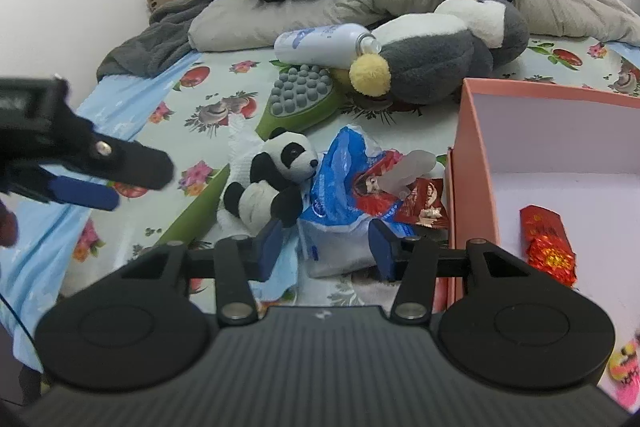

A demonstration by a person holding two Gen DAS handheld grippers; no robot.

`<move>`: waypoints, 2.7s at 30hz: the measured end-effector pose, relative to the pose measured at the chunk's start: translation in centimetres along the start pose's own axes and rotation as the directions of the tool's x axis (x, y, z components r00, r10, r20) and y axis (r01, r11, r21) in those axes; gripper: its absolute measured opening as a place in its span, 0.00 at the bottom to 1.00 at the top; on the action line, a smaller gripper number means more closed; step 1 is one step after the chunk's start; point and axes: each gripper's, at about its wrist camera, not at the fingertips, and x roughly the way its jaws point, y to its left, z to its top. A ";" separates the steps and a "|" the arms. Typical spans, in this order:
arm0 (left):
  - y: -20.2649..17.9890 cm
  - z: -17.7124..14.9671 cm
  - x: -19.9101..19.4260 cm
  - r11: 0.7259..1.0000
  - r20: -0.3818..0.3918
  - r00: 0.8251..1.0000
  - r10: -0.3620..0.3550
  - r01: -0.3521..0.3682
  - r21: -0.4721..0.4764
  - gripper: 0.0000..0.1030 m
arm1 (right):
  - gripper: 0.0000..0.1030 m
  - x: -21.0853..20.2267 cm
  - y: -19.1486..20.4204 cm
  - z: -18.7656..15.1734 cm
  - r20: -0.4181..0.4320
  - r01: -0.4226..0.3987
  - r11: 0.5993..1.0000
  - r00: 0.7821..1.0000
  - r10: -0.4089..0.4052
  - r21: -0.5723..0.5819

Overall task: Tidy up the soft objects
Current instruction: 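Grasp the blue plastic bag with the right tool while the left grasps the panda plush, then lift the panda plush with the left tool while the right lifts the blue bag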

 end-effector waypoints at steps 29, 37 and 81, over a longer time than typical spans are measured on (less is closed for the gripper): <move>1.2 2.4 9.2 0.998 0.035 0.999 0.001 -0.003 0.062 0.04 | 0.05 5.8 -0.3 1.7 -0.050 -0.027 0.999 0.998 0.026 -0.025; 0.1 0.2 5.2 0.996 0.083 0.996 -0.019 0.012 0.086 0.00 | 0.05 2.5 0.5 1.2 -0.003 -0.020 0.999 1.000 0.020 -0.049; -1.2 1.2 10.2 0.964 0.102 0.994 0.045 -0.070 0.258 0.55 | 0.15 -0.4 2.6 -8.1 -0.023 0.028 0.999 0.999 -0.029 -0.045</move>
